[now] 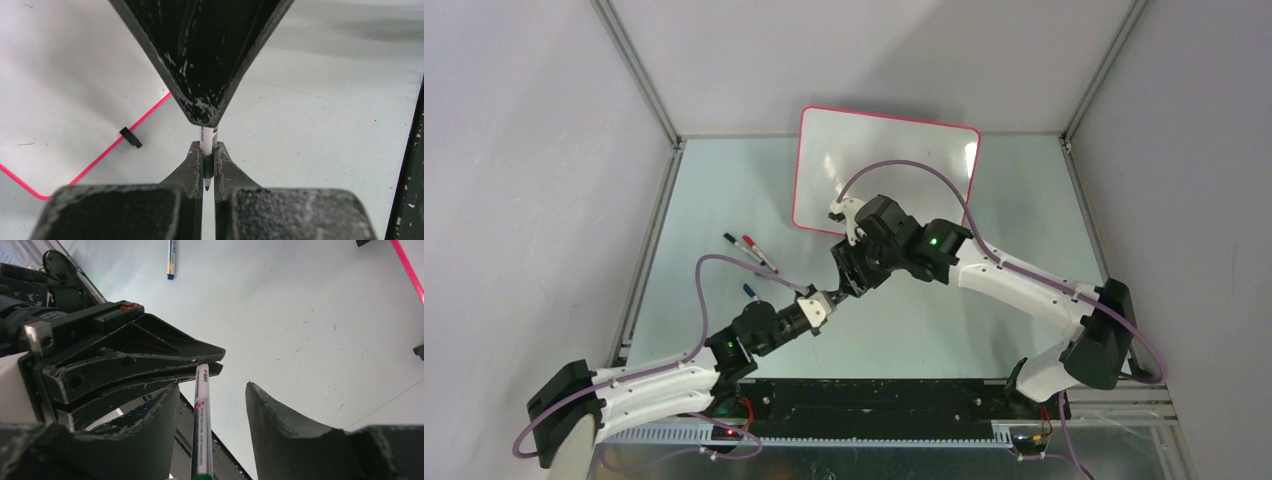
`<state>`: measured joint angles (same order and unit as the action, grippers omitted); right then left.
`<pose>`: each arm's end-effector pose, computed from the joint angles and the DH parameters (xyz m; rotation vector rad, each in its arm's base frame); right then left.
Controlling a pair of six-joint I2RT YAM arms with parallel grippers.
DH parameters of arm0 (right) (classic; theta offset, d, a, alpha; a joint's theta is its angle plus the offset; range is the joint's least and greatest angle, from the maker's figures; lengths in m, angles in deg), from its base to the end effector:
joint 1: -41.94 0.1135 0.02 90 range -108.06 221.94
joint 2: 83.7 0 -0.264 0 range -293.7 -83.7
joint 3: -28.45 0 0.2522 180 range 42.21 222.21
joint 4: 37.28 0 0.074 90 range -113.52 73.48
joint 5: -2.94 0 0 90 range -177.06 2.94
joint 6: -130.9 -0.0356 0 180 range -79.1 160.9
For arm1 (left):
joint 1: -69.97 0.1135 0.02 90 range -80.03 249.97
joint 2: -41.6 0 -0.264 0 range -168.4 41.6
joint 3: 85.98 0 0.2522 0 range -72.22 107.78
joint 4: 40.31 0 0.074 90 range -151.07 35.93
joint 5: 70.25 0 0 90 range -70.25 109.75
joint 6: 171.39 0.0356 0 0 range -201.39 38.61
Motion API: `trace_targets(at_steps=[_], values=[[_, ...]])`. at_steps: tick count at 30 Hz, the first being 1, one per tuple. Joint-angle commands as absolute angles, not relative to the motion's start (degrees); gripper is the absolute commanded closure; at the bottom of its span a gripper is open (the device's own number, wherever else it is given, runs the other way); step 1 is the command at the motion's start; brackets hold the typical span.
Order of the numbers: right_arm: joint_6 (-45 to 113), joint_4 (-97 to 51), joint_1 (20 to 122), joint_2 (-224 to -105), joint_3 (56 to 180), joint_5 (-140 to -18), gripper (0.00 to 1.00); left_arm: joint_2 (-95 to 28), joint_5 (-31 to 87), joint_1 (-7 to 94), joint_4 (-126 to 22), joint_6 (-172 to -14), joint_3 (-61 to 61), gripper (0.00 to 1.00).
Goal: Write a sentence on the whiteboard
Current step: Pass from the left arm to the right
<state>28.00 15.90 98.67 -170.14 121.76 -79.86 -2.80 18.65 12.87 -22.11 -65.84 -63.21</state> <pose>0.1770 0.2779 0.3281 -0.9894 2.2907 0.6997 0.0957 -0.1467 0.1987 0.9701 1.3447 -0.5390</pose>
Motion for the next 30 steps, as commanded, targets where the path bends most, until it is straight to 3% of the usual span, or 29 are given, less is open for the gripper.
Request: trace_targets(at_steps=[1, 18, 26, 30], values=[[27.68, 13.79, 98.58, -167.24, 121.25, -77.77, 0.46, -2.50, 18.52, 12.40, -20.57, -64.73, -61.37, 1.00], [28.84, 15.34, 99.10, -171.17, 122.81, -75.23, 0.51, -2.96, 19.04, 11.81, -20.78, -63.80, -61.17, 1.00], [29.38, 16.34, 99.34, -172.83, 123.72, -74.86, 0.62, -3.27, 19.24, 11.43, -20.85, -63.17, -61.15, 1.00], [29.63, 16.67, 99.64, -173.12, 123.92, -74.78, 0.75, -3.17, 19.15, 11.27, -20.89, -63.10, -61.14, 1.00]])
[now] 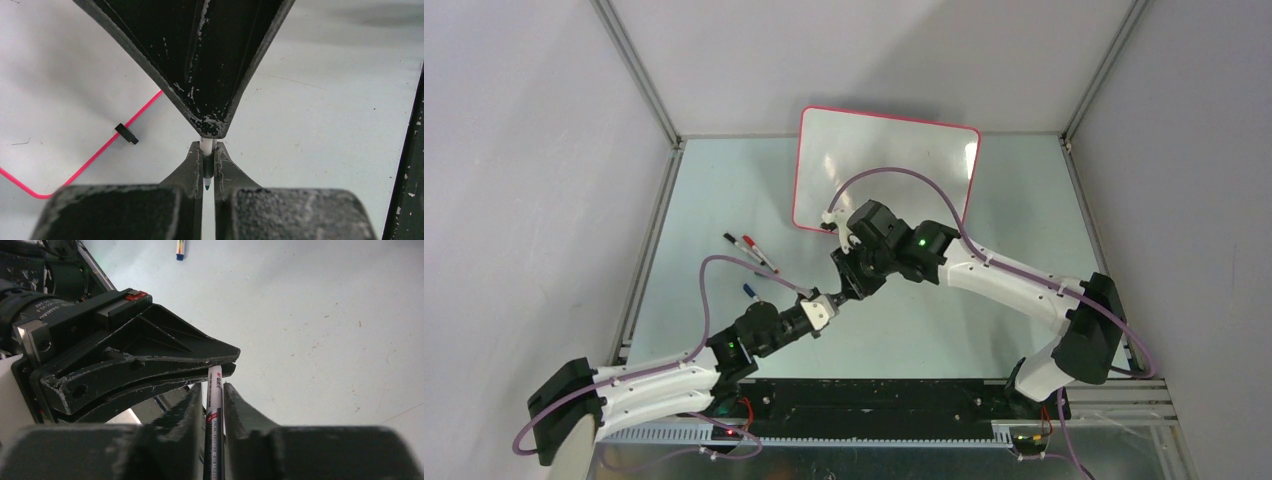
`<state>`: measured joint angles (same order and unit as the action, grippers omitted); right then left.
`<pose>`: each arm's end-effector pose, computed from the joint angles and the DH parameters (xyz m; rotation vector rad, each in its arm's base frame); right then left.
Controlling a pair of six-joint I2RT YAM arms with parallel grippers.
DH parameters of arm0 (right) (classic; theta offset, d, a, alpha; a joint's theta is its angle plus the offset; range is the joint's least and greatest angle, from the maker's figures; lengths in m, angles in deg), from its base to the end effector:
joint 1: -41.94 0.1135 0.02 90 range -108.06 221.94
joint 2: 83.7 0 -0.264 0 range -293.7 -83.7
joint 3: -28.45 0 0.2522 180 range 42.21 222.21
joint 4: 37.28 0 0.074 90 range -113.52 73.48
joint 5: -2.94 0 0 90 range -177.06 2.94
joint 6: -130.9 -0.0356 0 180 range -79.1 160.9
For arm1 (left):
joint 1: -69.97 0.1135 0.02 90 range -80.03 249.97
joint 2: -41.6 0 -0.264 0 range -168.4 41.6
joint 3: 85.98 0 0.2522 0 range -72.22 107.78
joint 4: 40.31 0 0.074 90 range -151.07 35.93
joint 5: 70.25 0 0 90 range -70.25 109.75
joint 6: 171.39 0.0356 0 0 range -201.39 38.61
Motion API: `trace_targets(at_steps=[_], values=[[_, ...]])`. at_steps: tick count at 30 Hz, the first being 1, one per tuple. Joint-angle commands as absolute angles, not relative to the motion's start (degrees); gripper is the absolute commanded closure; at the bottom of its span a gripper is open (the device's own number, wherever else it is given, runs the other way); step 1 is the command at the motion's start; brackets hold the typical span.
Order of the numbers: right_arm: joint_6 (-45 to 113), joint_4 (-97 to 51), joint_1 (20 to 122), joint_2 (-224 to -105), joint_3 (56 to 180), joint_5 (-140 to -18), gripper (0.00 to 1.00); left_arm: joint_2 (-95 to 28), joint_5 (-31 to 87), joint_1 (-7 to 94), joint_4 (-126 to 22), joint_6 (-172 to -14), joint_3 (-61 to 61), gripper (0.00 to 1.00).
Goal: Write a sentence on the whiteboard
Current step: Pass from the left arm to the right
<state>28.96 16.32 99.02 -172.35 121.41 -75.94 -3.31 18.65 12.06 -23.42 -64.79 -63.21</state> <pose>0.1770 0.2860 0.3138 -1.0688 2.3304 0.7441 0.0940 -0.1486 0.1948 1.0110 1.3538 -0.5286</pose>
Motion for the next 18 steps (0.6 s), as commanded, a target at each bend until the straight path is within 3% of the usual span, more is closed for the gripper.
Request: trace_targets(at_steps=[1, 4, 5, 8, 11, 13, 14, 16, 18], values=[[29.82, 16.76, 99.66, -173.23, 123.98, -74.76, 0.81, -3.15, 19.07, 11.26, -20.91, -63.10, -61.15, 1.00], [30.15, 16.95, 99.81, -173.37, 124.16, -74.88, 0.98, -3.14, 18.54, 11.26, -20.88, -63.21, -61.12, 0.99], [30.25, 17.09, 99.84, -173.45, 124.27, -75.14, 1.00, -3.10, 18.31, 11.26, -20.87, -63.25, -61.10, 0.97], [30.70, 17.54, 100.39, -173.65, 124.50, -75.90, 1.00, -2.79, 16.70, 11.25, -19.91, -63.83, -61.58, 0.71], [30.55, 17.68, 100.36, -173.31, 124.65, -77.22, 1.00, -1.77, 15.35, 11.24, -18.40, -64.46, -62.59, 0.59], [30.43, 17.62, 100.37, -172.80, 124.65, -79.06, 1.00, -0.95, 13.85, 11.30, -17.52, -65.08, -63.31, 0.39], [30.33, 17.66, 100.38, -172.31, 124.65, -80.03, 1.00, -0.72, 12.36, 11.25, -17.05, -65.38, -63.55, 0.15], [29.71, 18.22, 100.20, -171.68, 124.68, -84.88, 1.00, -0.23, 9.53, 11.23, -16.44, -66.38, -64.06, 0.02], [28.85, 18.91, 99.84, -171.10, 124.66, -93.10, 1.00, 0.22, 6.87, 11.23, -16.36, -67.40, -64.21, 0.01]])
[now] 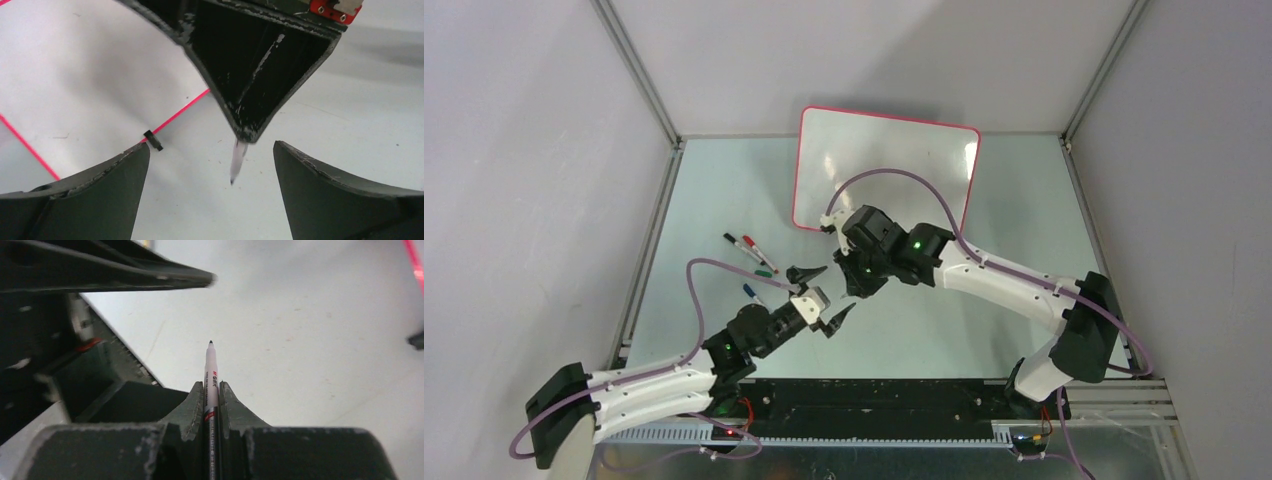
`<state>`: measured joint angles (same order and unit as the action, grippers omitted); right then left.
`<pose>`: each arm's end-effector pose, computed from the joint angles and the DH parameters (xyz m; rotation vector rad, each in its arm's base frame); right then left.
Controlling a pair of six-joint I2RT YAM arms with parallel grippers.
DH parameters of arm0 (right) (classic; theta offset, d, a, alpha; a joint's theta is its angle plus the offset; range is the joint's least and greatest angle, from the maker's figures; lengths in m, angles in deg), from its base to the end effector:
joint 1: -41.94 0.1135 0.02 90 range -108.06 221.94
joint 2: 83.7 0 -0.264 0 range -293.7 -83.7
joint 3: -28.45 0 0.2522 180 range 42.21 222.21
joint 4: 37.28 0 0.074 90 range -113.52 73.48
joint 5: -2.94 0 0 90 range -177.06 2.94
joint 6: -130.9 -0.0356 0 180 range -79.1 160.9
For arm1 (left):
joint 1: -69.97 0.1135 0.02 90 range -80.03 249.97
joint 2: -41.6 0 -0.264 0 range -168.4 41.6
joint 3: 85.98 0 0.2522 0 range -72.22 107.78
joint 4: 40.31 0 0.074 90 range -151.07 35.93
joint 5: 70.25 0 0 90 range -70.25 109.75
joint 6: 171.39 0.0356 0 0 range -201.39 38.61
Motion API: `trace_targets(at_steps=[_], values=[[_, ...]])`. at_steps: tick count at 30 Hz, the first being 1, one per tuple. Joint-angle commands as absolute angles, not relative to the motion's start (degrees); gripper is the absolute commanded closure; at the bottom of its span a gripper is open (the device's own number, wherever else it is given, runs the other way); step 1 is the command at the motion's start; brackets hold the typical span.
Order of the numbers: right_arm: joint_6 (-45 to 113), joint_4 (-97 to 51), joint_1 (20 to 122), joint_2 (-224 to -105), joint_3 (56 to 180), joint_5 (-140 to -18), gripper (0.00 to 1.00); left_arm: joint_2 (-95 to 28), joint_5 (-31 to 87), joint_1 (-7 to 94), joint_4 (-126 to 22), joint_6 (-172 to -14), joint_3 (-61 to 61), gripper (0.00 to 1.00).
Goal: Write a sentence on the whiteboard
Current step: Pass from the left arm to the right, then adjust the whiteboard at the center of the board.
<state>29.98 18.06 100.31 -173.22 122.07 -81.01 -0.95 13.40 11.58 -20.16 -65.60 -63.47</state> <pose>0.1740 0.2896 0.3102 -1.0788 2.3358 0.6262 0.0934 -0.1443 0.2058 0.8873 1.3200 -0.4959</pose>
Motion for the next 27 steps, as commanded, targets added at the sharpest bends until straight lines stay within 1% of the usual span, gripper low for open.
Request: trace_targets(at_steps=[1, 4, 9, 11, 12, 13, 14, 15, 16, 18, 23, 25, 27], values=[[28.18, 19.14, 99.38, -170.95, 124.61, -94.91, 1.00, 0.45, 5.46, 11.19, -16.48, -68.00, -64.17, 0.01], [26.74, 18.87, 98.39, -169.56, 123.70, -103.92, 1.00, 0.66, 3.41, 11.25, -16.52, -69.29, -64.04, 0.01], [24.08, 14.71, 97.89, -164.59, 120.31, -114.57, 1.00, 0.73, -5.59, 11.27, -14.99, -74.76, -64.14, 0.01], [22.52, 12.48, 97.43, -161.55, 117.77, -118.56, 1.00, 0.66, -13.73, 11.49, -15.73, -79.59, -63.73, 0.01], [21.28, 11.53, 96.73, -158.80, 115.75, -120.64, 1.00, 0.60, -20.46, 12.17, -18.65, -83.86, -62.56, 0.01], [20.85, 9.39, 95.70, -157.20, 113.20, -121.45, 1.00, 0.57, -23.29, 12.95, -20.58, -86.41, -60.91, 0.01], [20.22, 8.10, 95.06, -154.02, 111.63, -121.35, 1.00, 0.60, -26.30, 14.82, -25.36, -91.15, -60.02, 0.01], [20.02, 5.11, 93.56, -152.26, 108.54, -120.41, 1.00, 0.74, -26.30, 16.16, -27.89, -93.30, -58.32, 0.01], [19.86, 3.45, 92.80, -148.55, 106.67, -119.47, 1.00, 0.82, -23.82, 18.83, -32.74, -96.61, -57.54, 0.01], [19.14, -1.86, 89.68, -143.03, 101.35, -115.78, 1.00, 0.89, -20.21, 21.63, -36.82, -99.45, -56.16, 0.01], [14.83, -11.31, 81.09, -132.00, 89.51, -108.29, 1.00, 2.19, -19.81, 22.36, -41.62, -100.29, -54.72, 0.01], [14.05, -12.94, 78.86, -128.42, 87.20, -106.01, 1.00, 3.03, -19.18, 22.37, -41.32, -100.30, -55.29, 0.01], [13.83, -13.01, 77.45, -127.54, 86.56, -105.40, 1.00, 3.71, -18.53, 22.34, -40.22, -99.87, -56.26, 0.01]])
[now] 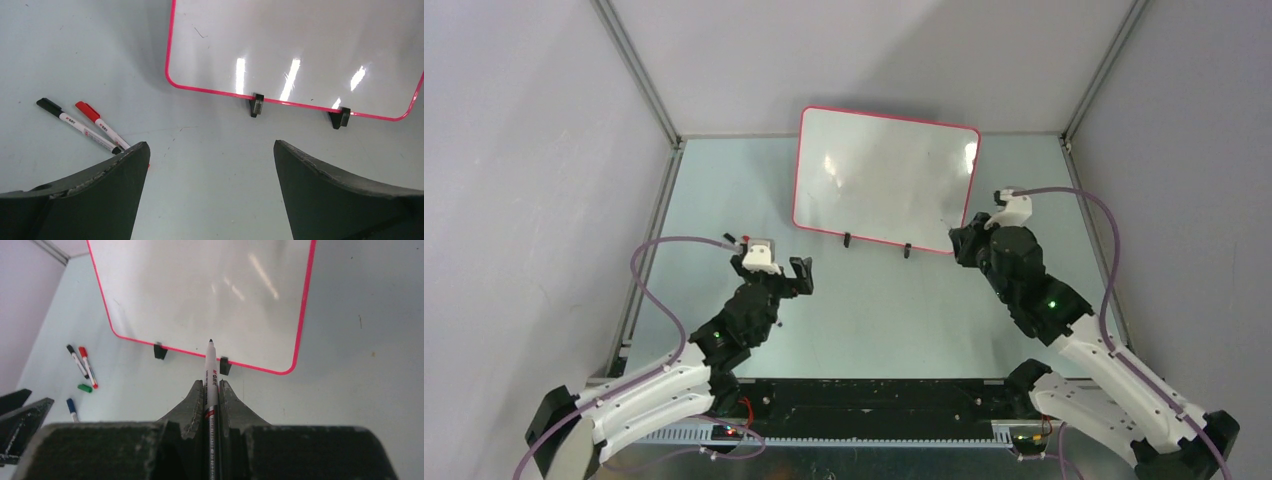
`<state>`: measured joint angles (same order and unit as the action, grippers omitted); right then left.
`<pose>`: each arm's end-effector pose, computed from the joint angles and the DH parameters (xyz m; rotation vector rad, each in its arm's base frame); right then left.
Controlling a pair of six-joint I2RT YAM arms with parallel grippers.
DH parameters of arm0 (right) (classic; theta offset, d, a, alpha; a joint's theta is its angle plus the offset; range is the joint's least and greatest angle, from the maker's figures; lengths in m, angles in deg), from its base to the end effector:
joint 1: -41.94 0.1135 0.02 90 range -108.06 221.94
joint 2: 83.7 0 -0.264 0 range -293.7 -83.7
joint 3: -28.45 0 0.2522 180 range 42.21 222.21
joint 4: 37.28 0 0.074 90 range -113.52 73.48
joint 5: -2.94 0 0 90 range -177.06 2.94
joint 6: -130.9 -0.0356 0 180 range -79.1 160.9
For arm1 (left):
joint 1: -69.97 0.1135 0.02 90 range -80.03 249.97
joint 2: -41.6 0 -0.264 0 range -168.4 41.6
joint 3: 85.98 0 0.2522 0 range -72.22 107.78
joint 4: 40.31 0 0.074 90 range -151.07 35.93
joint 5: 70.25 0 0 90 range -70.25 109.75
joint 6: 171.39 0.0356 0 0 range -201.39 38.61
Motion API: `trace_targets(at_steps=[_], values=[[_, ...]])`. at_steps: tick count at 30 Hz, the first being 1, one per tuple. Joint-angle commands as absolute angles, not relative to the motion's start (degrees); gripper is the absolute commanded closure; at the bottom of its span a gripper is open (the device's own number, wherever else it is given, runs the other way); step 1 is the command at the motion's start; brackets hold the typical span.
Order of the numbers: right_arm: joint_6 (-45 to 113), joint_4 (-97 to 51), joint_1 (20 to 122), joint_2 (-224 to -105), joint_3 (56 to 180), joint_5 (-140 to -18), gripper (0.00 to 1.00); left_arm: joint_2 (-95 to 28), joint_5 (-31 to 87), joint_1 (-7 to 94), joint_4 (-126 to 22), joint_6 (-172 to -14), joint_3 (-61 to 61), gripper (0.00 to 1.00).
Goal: Write a sentence on the whiteboard
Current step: Adjust the whiteboard at the center of the board.
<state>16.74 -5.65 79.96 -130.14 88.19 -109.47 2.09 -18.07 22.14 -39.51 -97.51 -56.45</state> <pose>0.1541 0.1033 0.3292 0.0398 1.8827 0.3789 0.1273 -0.1080 0.2215 -0.0120 1.7040 -0.2621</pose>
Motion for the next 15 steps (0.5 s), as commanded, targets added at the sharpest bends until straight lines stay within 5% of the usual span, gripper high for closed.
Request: trace_targets(at_steps=[1, 15], values=[[13.92, -12.98, 77.06, -127.46, 86.41, -105.64, 1.00, 3.91, -18.64, 22.34, -39.94, -99.64, -56.57, 0.01], [15.80, -11.89, 76.29, -125.49, 86.37, -110.48, 1.00, -1.36, -31.76, 22.41, -41.02, -100.92, -54.20, 0.01]])
